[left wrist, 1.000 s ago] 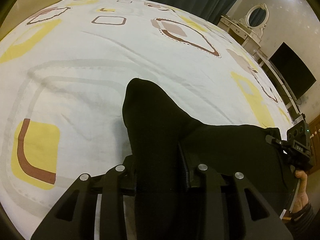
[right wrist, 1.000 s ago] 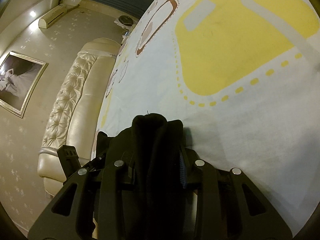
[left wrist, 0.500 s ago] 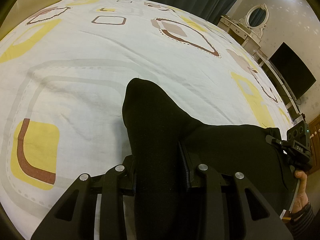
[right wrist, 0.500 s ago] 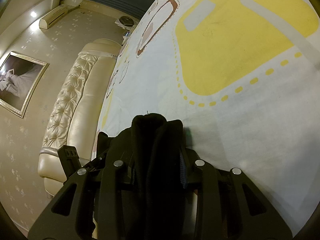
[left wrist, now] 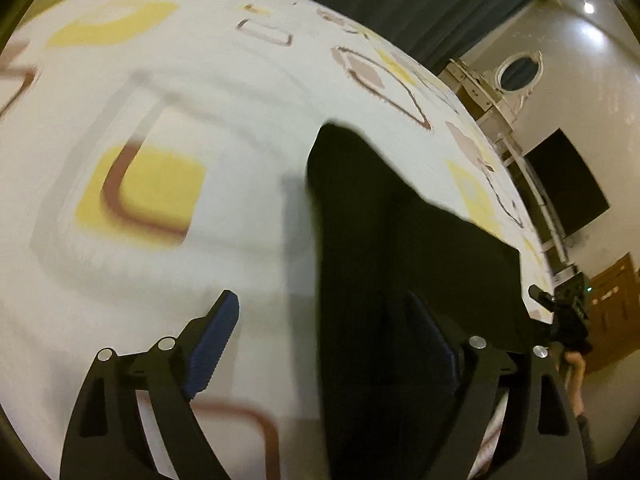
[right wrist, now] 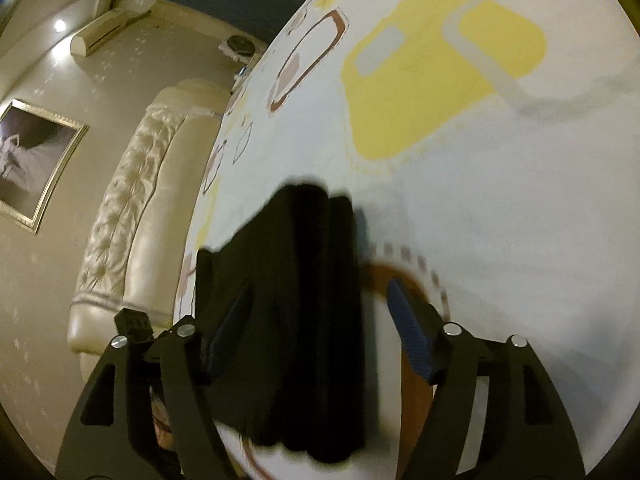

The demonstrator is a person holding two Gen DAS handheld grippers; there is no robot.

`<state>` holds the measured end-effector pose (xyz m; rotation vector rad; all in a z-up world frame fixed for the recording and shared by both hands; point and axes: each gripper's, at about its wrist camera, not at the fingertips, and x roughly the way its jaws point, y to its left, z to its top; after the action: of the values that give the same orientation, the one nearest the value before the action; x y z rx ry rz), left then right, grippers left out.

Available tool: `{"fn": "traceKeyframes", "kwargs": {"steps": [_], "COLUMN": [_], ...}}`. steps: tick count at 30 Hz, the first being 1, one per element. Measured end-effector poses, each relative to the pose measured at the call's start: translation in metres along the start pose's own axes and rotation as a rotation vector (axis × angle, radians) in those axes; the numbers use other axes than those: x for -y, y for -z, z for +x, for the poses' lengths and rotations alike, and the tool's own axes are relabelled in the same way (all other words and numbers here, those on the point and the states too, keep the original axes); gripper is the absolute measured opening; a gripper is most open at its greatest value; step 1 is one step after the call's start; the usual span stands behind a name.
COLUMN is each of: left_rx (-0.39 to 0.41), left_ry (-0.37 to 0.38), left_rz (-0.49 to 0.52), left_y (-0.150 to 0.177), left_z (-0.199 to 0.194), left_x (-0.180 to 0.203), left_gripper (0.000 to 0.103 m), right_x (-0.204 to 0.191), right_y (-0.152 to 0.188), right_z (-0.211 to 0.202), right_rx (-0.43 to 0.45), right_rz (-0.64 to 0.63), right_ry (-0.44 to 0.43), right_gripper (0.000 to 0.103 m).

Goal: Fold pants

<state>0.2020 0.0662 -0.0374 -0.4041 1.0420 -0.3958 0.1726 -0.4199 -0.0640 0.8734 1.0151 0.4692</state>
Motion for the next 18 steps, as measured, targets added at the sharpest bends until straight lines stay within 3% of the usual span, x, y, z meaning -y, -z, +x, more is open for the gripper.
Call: {"fn": "traceKeyframes", "kwargs": {"steps": [5, 10, 11, 12, 13, 14, 18], "left_rx": [-0.029, -0.062, -0.065, -0.064, -0.064, -0.072, -0.071], "left_ry": [0.055, 0.128, 0.132, 0.131, 0.13, 0.137, 0.118], "left_rz": [-0.058, -0.081, -0.081, -0.076, -0.073, -0.07, -0.075], "left_y": [0.044, 0.059, 0.06, 0.062, 0.062, 0.064, 0.065], "left_z": [-0.018, -0.014, -0.012, -0.009, -0.006, -0.003, -0.004], "left_x": [-0.005, 0.01, 0.013, 0.018, 0.021, 0.024, 0.029], "left_gripper": [0.085, 0.086, 0.085, 0.085, 0.075, 0.055, 0.041], "right_x": [0.003, -0.002, -0.003, -0.004, -0.005, -0.005, -0.004], "right_y": [0.036, 0.054, 0.056, 0.058, 0.06, 0.061, 0.062], "right_z": [-0.011, -0.006, -0.005, -0.002, 0.002, 0.004, -0.004], "right_rx": [-0.012, -0.018, -0.021, -0.03, -0.042, -0.041, -0.029], "right_rz": [0.013, 0.021, 0.018, 0.015, 0.014, 0.011, 0.026], "right_ry": [-0.009, -0.029, -0.027, -0.023, -0.007, 0.012, -0.025], "right_gripper": [0.074, 0.074, 0.072, 0.062, 0.056, 0.047, 0.032]}}
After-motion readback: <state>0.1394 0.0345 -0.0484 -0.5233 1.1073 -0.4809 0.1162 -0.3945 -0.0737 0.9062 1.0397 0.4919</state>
